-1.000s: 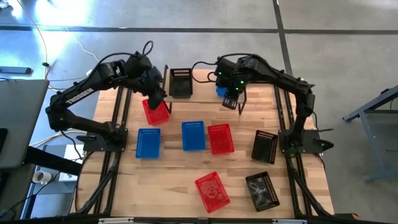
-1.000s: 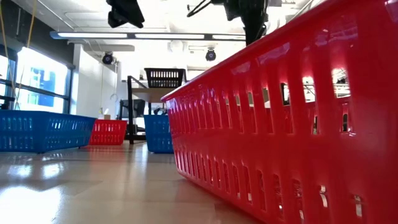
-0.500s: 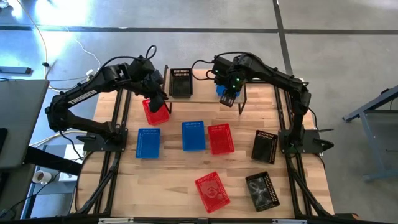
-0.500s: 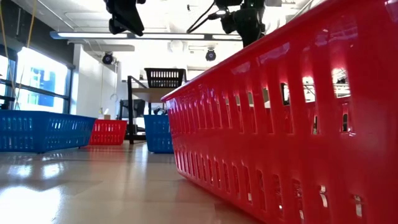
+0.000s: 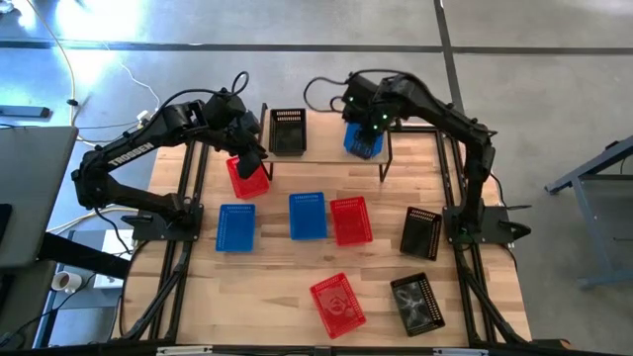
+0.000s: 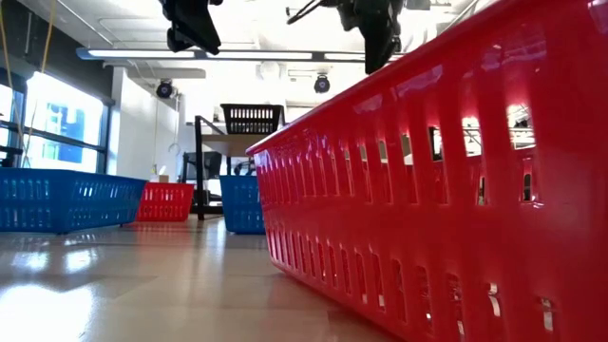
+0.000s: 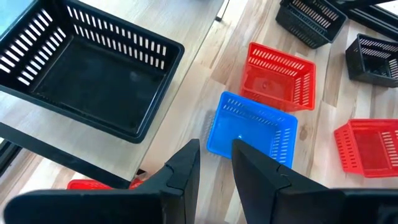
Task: Stack baskets on shelf by color
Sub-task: Adjust the blue bin on the shelf
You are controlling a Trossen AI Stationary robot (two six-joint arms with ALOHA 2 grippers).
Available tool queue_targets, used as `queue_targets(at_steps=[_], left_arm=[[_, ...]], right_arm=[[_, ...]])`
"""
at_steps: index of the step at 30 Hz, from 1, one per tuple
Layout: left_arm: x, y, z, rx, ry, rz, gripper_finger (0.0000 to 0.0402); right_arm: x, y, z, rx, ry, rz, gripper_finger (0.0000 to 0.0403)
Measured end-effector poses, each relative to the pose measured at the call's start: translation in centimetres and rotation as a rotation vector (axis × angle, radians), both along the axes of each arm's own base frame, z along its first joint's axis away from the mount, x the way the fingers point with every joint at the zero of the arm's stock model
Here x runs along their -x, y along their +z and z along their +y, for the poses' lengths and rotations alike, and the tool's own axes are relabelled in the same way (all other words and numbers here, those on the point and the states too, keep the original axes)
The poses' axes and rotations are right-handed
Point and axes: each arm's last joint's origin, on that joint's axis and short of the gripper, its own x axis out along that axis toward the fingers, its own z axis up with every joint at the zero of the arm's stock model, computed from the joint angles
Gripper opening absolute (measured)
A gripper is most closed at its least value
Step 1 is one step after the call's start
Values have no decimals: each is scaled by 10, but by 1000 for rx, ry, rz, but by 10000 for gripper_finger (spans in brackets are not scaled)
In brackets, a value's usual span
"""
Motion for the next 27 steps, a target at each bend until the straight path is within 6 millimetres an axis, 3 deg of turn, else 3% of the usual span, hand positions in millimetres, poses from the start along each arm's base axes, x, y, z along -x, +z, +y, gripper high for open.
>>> queue_targets(at_steps=[6, 13, 18, 27], left_arm=[[0, 0, 0, 10, 12, -3, 85], [0, 0, 0, 16, 19, -6, 85], [0, 0, 0, 16, 19, -6, 85], [0, 0, 0, 16, 19, -6, 85]], right_arm=[[20, 11, -3, 19, -50, -23, 126], [57, 9, 15, 29, -70, 24, 126], [74, 6, 21, 44, -65, -11, 126], [78, -22, 23, 4, 151, -90, 126]])
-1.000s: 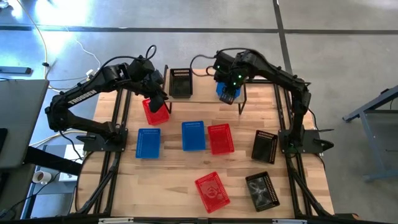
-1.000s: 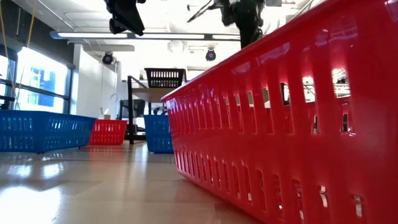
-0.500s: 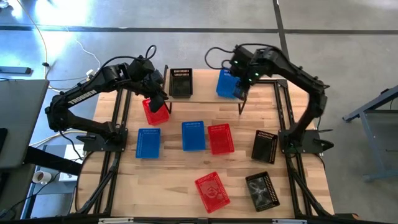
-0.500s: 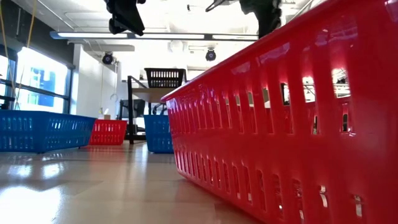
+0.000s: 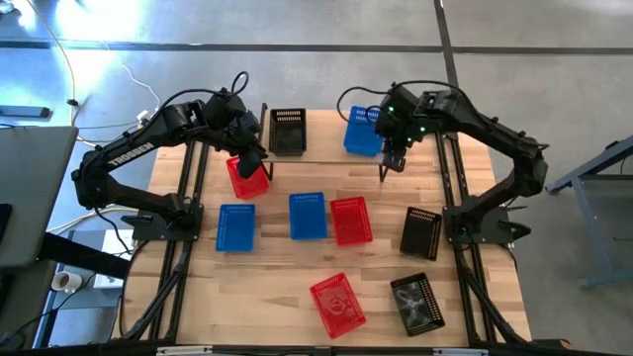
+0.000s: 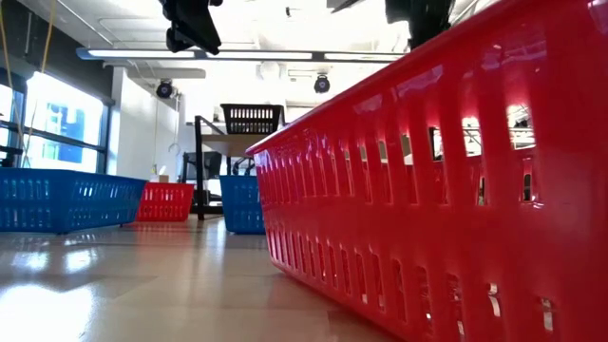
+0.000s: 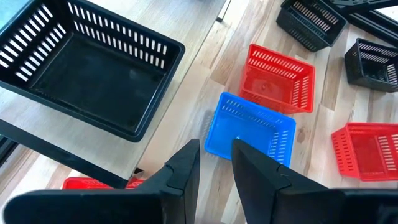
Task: Stack baskets on shelf by color
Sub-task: Adjust the blue bin on the shelf
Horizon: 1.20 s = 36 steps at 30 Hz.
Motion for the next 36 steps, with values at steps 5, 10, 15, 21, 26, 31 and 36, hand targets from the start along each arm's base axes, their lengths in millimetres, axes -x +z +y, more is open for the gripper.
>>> queue_targets(at_steps=[5, 10, 15, 21, 26, 31, 36], left_arm=[[0, 0, 0, 0, 0, 0, 85], [0, 0, 0, 0, 0, 0, 85], [0, 0, 0, 8, 9, -2, 85], [0, 0, 0, 15, 18, -4, 85], [0, 0, 0, 16, 20, -5, 85], [0, 0, 0, 28, 34, -8, 85], [0, 0, 0, 28, 34, -8, 85]], right_arm=[[-10, -19, -4, 31, 99, -32, 126], [-15, -35, -6, 38, 123, -38, 126], [-16, -46, -8, 53, 110, 11, 126], [-14, -53, -9, 65, 71, 58, 126], [-13, -53, -9, 75, 51, 75, 126], [-8, -54, -9, 81, 22, 125, 126], [-9, -53, -9, 74, 32, 92, 126]])
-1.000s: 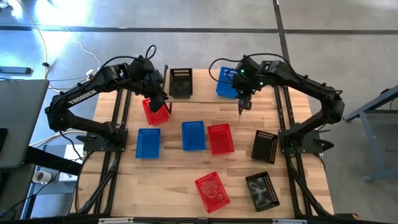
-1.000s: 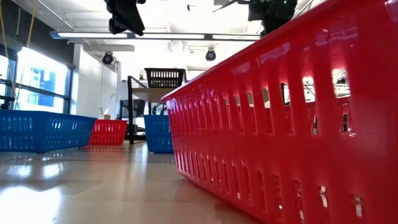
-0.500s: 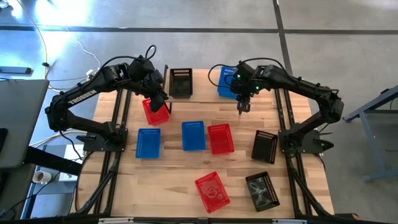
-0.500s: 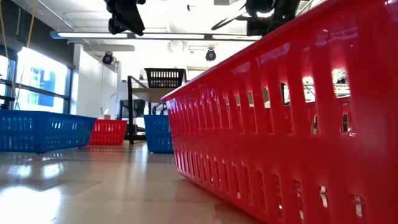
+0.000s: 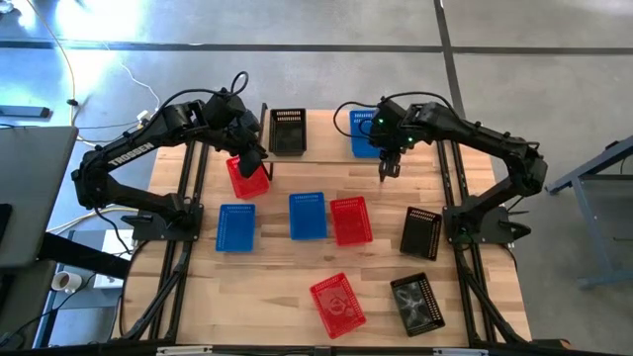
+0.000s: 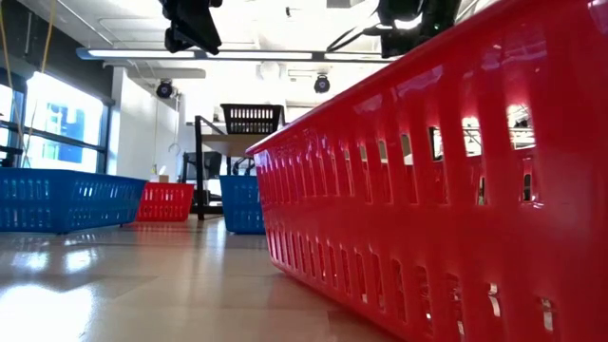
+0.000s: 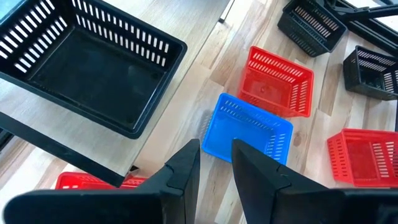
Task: Stack baskets on shelf by color
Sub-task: Adjust the blue bin on the shelf, then put the middle red bin on the shelf
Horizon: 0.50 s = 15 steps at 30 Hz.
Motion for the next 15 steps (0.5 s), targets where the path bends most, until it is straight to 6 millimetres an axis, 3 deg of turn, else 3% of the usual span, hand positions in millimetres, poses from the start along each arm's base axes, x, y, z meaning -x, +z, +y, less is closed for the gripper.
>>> queue_targets(at_steps=[5, 15], left_arm=[[0, 0, 0, 5, 6, -1, 85], [1, -3, 2, 7, 94, 25, 85]], right_arm=[[0, 3, 0, 0, -3, -7, 126], [8, 36, 8, -12, -113, -128, 126]])
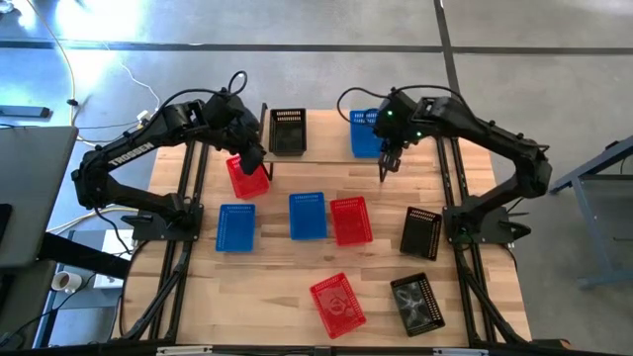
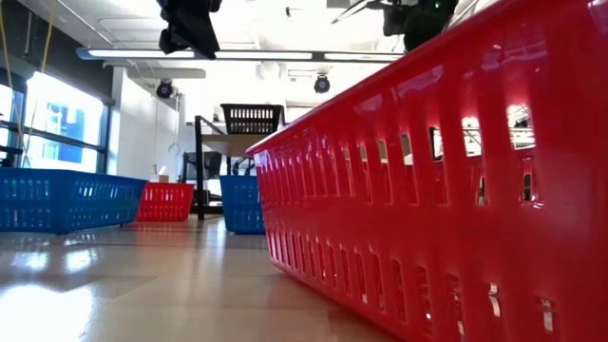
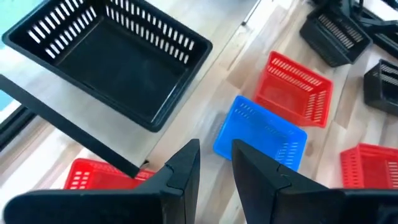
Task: Stack baskets on shelf by color
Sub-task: Put the middle red bin on the shelf
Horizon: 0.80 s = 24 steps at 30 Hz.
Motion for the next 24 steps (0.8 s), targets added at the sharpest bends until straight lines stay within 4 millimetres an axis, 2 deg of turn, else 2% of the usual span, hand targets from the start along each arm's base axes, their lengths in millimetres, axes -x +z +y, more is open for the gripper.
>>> queue_targets(at_steps=[10, 19, 24], left_arm=[[-1, -28, 0, 69, 13, 73, 85], [-1, -43, 0, 79, -15, 116, 85], [0, -57, 0, 71, -43, 155, 85]], right_arm=[[2, 5, 31, -84, -106, -73, 126], [-8, 4, 58, -175, -206, -110, 126], [-17, -3, 69, -205, -255, -89, 126]])
